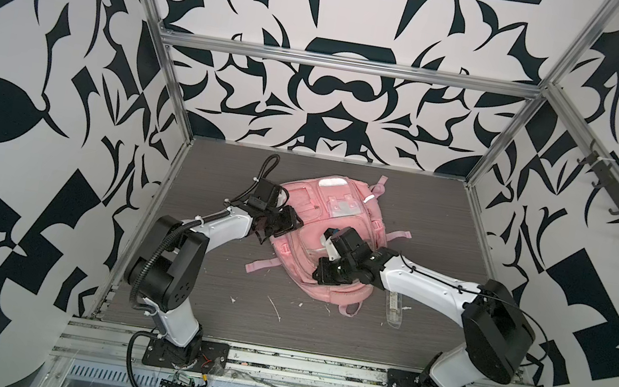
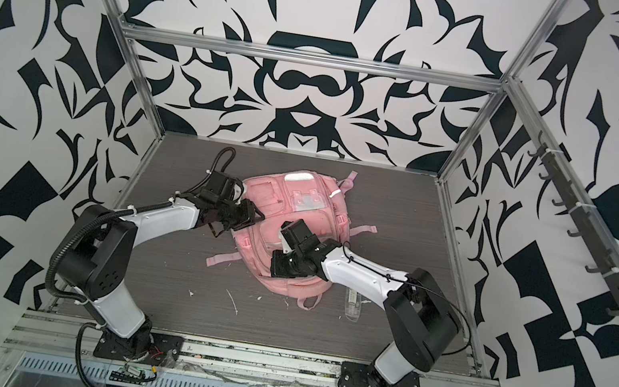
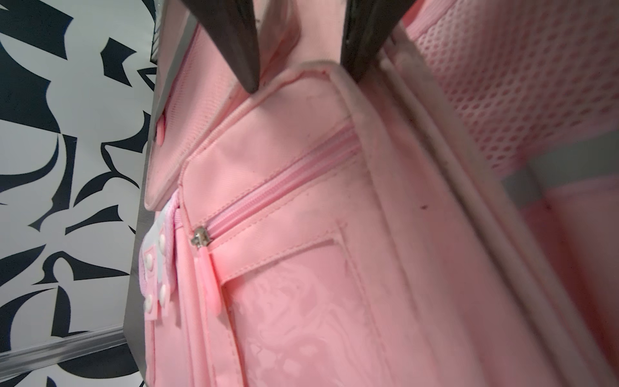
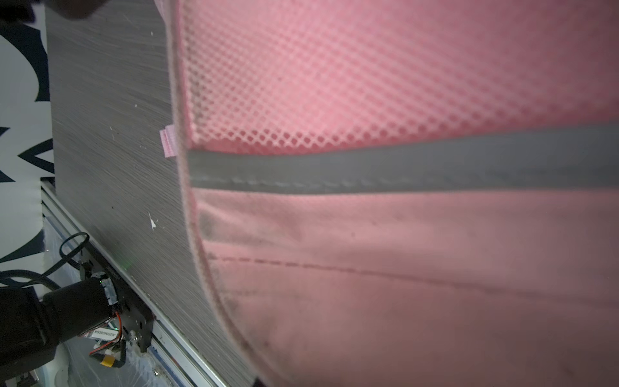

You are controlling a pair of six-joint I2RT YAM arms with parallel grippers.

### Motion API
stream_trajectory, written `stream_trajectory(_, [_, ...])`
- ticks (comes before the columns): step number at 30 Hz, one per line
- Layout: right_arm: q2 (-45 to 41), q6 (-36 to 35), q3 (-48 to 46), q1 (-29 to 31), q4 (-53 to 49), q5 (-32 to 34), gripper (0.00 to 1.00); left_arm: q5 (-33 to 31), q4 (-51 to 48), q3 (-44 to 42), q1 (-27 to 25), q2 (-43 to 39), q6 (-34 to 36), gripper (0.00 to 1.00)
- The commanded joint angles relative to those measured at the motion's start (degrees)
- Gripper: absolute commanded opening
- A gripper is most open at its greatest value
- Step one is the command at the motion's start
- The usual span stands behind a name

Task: Pack the student bag

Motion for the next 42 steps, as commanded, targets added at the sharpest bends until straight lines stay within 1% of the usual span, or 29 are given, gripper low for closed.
stream_trajectory(1, [1.88, -0.16, 4.36, 2.04, 3.31, -2.89, 0.00, 2.50, 0.20, 0.58, -1.35, 0.95, -0.81, 0.42])
stream_trajectory(8, [6.64, 3.13, 12.74, 2.18, 7.39, -2.72, 0.00, 1.72, 1.64, -1.50, -1.41, 1.38, -3.50, 0.42])
stream_trajectory(12, [7.08, 2.06, 15.43, 2.13, 5.43, -2.54, 0.00, 2.30, 2.01, -2.91, -1.32, 0.53, -3.48, 0.42])
stream_trajectory(15, [4.84, 0.84, 12.74, 1.63, 3.67, -1.57, 0.00, 1.94, 0.28, -2.37, -1.28, -1.93, -0.18, 0.42])
stream_trajectory(18, [3.16, -0.67, 9.96, 1.34, 1.94, -2.49, 0.00, 3.49, -1.44, -0.17, -1.26, -2.46, 4.00, 0.43])
stream_trajectory(20, [2.38, -1.70, 8.23, 1.20, 0.89, -3.21, 0.00, 5.65, -2.40, 2.01, -1.32, -1.11, 6.37, 0.44])
stream_trajectory(24, [1.17, -4.21, 5.55, 0.61, -0.95, -5.32, 0.00, 11.87, -6.57, 8.96, -1.65, 4.72, 11.73, 0.45])
stream_trajectory(29, [-0.74, -8.01, 3.65, 0.14, -3.97, -6.16, 0.00, 14.21, -11.34, 14.15, -3.27, 8.23, 18.76, 0.45])
stream_trajectory(34, [-1.64, -9.72, 1.69, -1.52, -4.33, -7.63, 0.00, 13.26, -15.43, 17.59, -4.89, 11.31, 23.79, 0.45])
stream_trajectory(37, [-1.17, -10.53, 1.83, -1.65, -4.32, -8.21, 0.00, 8.99, -17.62, 19.08, -5.45, 12.49, 25.57, 0.45])
stream_trajectory(39, [-0.82, -10.68, 2.00, -1.73, -4.35, -8.18, 0.00, 7.42, -17.72, 19.30, -5.58, 12.84, 26.24, 0.42])
stream_trajectory(40, [-0.72, -10.71, 1.98, -1.75, -4.32, -8.15, 0.00, 6.99, -17.65, 19.32, -5.55, 13.10, 26.45, 0.38])
stream_trajectory(41, [-0.73, -10.74, 2.02, -1.89, -4.23, -8.16, 0.00, 6.64, -17.67, 19.38, -5.56, 13.24, 26.56, 0.29])
stream_trajectory(42, [-0.80, -10.73, 2.02, -2.00, -4.19, -8.16, 0.00, 6.52, -17.55, 19.14, -5.52, 13.33, 26.51, 0.18])
